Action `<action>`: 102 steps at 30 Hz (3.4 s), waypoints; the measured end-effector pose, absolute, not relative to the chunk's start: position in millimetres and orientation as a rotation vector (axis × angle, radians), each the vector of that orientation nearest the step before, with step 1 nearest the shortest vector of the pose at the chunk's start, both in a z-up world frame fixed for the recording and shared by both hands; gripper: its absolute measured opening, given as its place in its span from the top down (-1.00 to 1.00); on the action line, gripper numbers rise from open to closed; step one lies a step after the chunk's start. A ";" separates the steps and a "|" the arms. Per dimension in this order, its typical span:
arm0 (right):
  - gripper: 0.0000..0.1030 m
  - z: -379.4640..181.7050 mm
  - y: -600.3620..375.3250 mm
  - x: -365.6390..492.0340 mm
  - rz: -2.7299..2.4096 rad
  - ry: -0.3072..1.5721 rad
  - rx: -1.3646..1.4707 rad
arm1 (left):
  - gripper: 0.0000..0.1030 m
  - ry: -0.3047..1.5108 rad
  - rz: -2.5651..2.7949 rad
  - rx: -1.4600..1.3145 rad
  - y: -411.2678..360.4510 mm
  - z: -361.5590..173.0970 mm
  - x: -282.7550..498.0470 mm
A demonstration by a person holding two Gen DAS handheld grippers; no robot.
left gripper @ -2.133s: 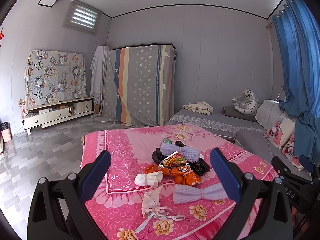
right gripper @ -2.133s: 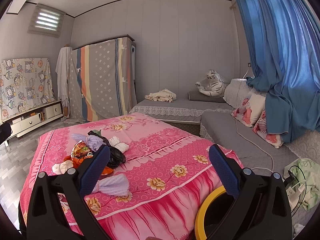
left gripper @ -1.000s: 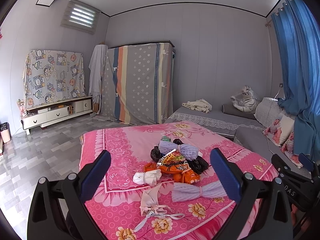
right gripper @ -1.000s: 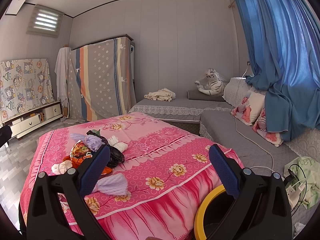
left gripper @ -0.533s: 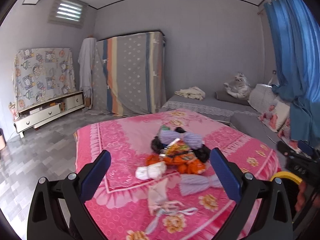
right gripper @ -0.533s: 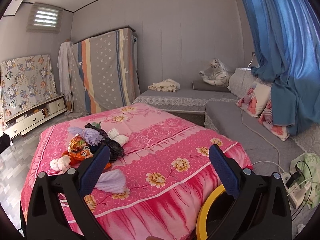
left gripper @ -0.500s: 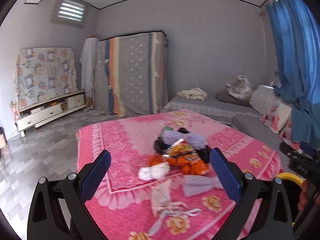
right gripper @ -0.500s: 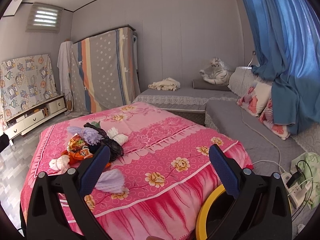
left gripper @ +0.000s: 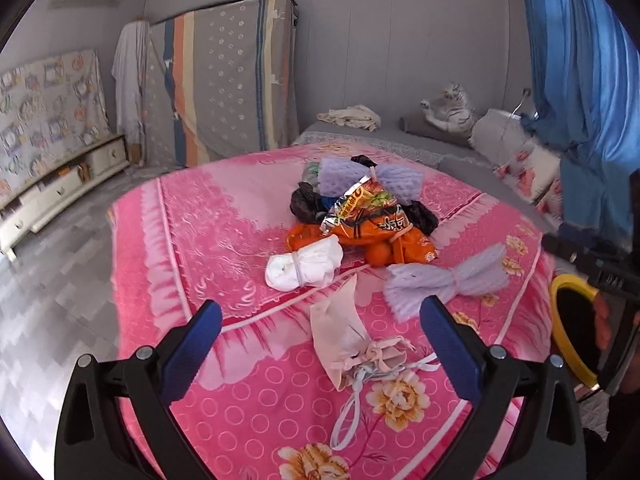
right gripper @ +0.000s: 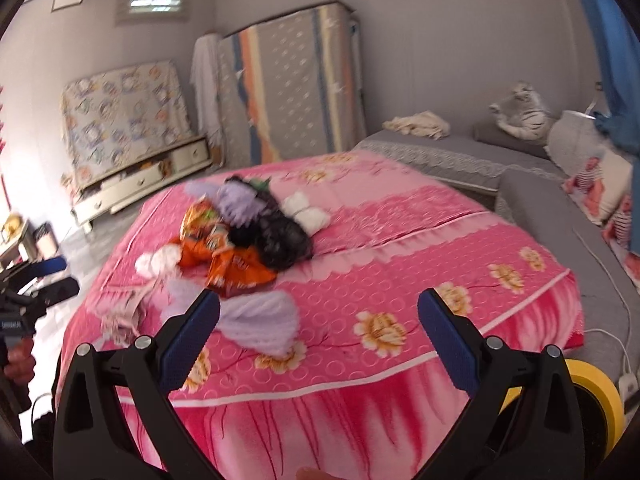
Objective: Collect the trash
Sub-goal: 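Move left tool to the white tied bundle while right tool approaches the lavender foam net, then close left tool on the white bundle while right tool closes on the lavender foam net, then carry the white bundle and lavender foam net with both tools over the yellow bin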
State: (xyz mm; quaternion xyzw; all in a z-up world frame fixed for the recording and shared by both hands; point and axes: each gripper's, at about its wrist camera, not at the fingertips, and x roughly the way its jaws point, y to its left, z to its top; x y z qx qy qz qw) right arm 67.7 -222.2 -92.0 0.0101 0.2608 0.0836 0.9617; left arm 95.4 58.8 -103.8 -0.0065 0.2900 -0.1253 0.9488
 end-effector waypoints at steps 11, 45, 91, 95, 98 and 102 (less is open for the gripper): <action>-0.84 -123.2 -192.5 91.5 0.276 0.602 -0.157 | -0.86 0.706 -0.215 -0.004 65.3 -126.4 150.4; -0.83 -159.4 -148.1 180.5 0.486 0.777 -0.365 | -0.62 0.918 -0.294 -0.048 60.0 -169.5 263.1; 0.74 -127.7 -173.2 170.5 0.556 0.783 -0.094 | 0.42 0.844 -0.358 -0.180 85.6 -148.1 237.7; 0.74 -115.8 -188.6 154.6 0.525 0.748 -0.061 | 0.42 0.821 -0.352 -0.190 92.9 -137.9 226.7; 0.74 -106.6 -199.3 143.3 0.498 0.721 -0.028 | 0.42 0.796 -0.355 -0.200 96.9 -128.1 217.2; 0.74 -101.7 -215.1 123.8 0.453 0.690 0.000 | 0.42 0.757 -0.364 -0.187 93.0 -113.5 201.9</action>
